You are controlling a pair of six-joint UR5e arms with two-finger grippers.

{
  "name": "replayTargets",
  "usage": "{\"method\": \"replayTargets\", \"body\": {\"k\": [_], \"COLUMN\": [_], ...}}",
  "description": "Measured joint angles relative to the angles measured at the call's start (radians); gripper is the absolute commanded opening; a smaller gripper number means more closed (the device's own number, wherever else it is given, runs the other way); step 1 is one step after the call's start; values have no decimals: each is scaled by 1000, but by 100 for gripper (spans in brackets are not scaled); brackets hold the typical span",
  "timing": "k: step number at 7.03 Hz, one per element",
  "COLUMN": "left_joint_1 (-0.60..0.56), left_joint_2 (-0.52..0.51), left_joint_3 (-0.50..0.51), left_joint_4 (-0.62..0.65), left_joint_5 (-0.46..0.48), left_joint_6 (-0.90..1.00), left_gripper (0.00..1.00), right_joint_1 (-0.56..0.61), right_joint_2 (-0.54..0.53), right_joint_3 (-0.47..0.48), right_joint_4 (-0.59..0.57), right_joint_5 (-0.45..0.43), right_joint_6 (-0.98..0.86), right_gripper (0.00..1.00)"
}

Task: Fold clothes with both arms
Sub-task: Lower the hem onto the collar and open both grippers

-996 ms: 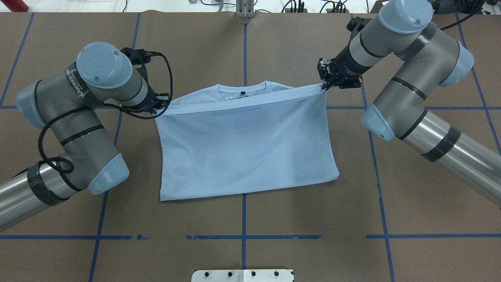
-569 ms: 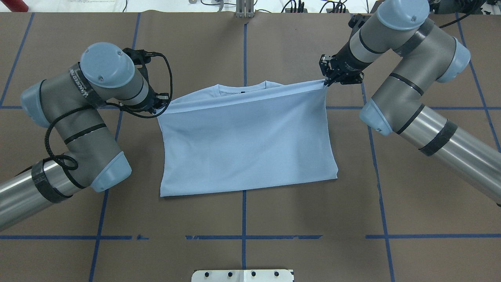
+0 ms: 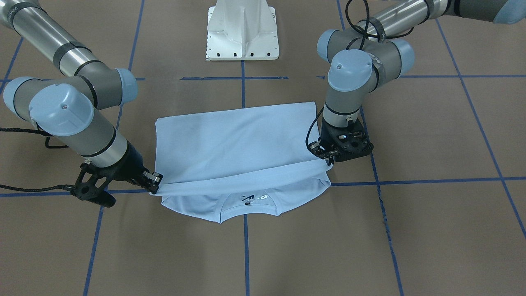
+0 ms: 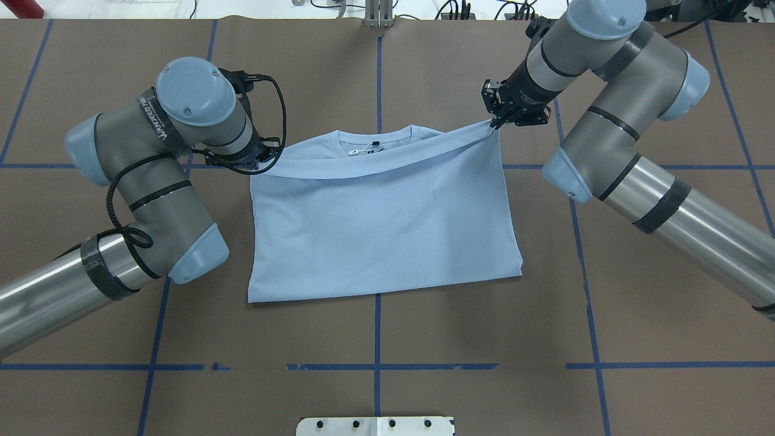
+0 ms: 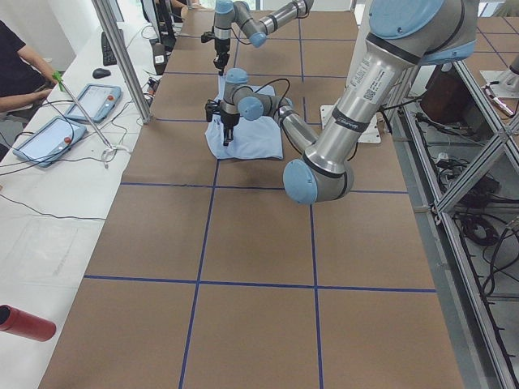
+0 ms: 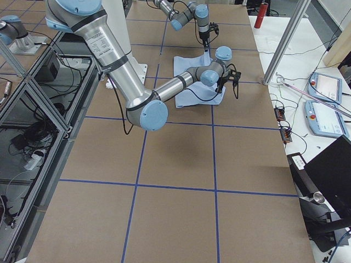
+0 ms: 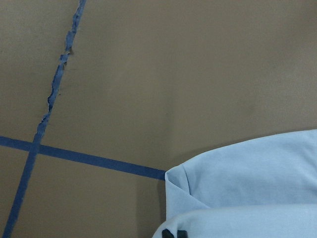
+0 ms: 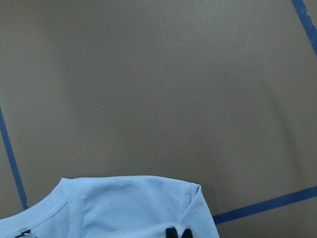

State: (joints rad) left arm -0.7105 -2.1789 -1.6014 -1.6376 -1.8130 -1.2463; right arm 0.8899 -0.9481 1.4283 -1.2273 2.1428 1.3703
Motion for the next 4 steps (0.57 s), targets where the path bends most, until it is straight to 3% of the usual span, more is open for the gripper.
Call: {"method": "replayTargets", "body": {"k": [1, 4], "left_joint_1": [1, -3], "left_joint_2": [-2, -5], "left_joint_3": [7, 5], "left_joint_4": [-1, -2], "left_joint_5": [0, -1], "left_joint_6": [-1, 6], "left_gripper": [99, 100], "right_joint_1": [-4, -12], "right_joint_2": [0, -11], "right_joint_3": [-1, -3], "right_joint_4": [0, 21], "right_joint_5": [-1, -14], "right_joint_6": [0, -5], "right_gripper": [100, 100]}}
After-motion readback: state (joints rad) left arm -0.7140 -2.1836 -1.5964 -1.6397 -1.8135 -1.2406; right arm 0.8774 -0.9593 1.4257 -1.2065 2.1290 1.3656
